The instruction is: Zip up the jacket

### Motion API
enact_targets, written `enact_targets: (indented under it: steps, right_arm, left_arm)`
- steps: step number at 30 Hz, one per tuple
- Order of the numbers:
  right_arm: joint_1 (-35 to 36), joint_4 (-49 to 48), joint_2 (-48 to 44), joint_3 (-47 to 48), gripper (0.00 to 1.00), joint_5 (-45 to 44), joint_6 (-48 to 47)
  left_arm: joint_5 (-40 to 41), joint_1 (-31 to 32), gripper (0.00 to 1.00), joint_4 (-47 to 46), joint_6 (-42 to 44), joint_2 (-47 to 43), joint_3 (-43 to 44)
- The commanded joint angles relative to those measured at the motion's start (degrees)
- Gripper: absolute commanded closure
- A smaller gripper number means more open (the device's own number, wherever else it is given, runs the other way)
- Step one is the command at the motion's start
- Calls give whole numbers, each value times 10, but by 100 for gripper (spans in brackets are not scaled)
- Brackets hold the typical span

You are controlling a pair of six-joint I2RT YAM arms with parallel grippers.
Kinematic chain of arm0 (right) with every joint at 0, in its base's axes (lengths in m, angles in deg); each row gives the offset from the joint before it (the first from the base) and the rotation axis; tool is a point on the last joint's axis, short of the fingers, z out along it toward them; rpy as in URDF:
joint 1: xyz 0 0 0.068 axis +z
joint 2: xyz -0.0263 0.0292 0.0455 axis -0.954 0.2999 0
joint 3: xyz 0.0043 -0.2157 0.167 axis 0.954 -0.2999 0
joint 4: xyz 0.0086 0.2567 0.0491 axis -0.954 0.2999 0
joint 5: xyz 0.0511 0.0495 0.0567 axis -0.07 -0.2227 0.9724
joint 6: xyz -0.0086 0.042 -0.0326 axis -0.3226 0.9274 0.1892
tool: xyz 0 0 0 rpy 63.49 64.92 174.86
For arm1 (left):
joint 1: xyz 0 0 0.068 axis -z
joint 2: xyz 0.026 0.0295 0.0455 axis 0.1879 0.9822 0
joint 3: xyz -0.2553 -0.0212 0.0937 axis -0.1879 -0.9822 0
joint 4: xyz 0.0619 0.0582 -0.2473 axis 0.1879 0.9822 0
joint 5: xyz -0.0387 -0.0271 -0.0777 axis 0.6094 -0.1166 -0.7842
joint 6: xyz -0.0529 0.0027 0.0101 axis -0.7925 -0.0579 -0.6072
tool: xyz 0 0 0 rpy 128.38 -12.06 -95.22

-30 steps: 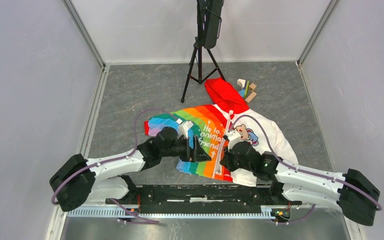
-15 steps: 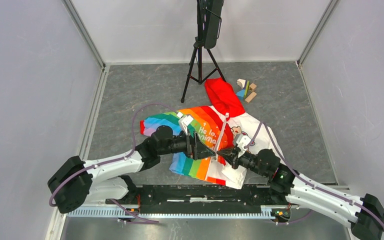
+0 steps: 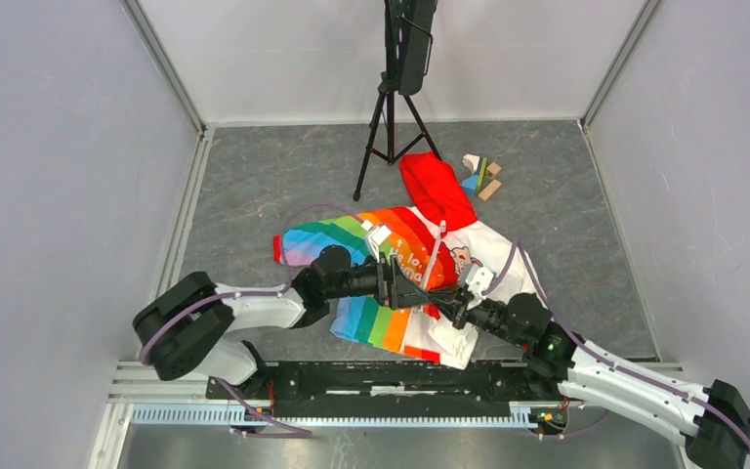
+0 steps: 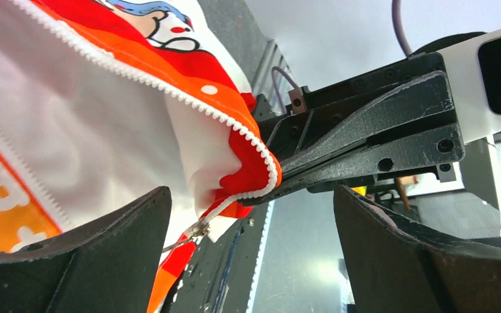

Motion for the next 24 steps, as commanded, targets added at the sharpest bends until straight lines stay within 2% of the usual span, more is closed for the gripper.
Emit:
enact_targets:
  steps: [1, 4, 8, 12, 15, 19, 24]
  right_arm:
    - [-2, -32, -14, 18, 100, 1, 13]
    - [-2, -29, -18, 17, 100, -7, 17]
    - [-2, -18, -23, 21, 100, -34, 19]
    - [-2, -9, -28, 17, 100, -75, 20]
    - [-3, -4, -26, 16, 100, -98, 27]
    - [-3, -7, -22, 18, 100, -89, 44]
    - [-3, -9, -36, 9, 100, -61, 51]
  left_arm:
    - [-43, 4, 1, -154, -53, 42, -2]
    - [-49, 11, 1, -176, -56, 65, 1]
    - [-60, 24, 6, -184, -73, 79, -4]
    - [-26, 37, 17, -172, -74, 25, -45]
    - [43, 79, 26, -89, -37, -48, -62]
    - [207, 178, 39, 182, 69, -135, 2]
    - [278, 178, 47, 262, 72, -209, -10]
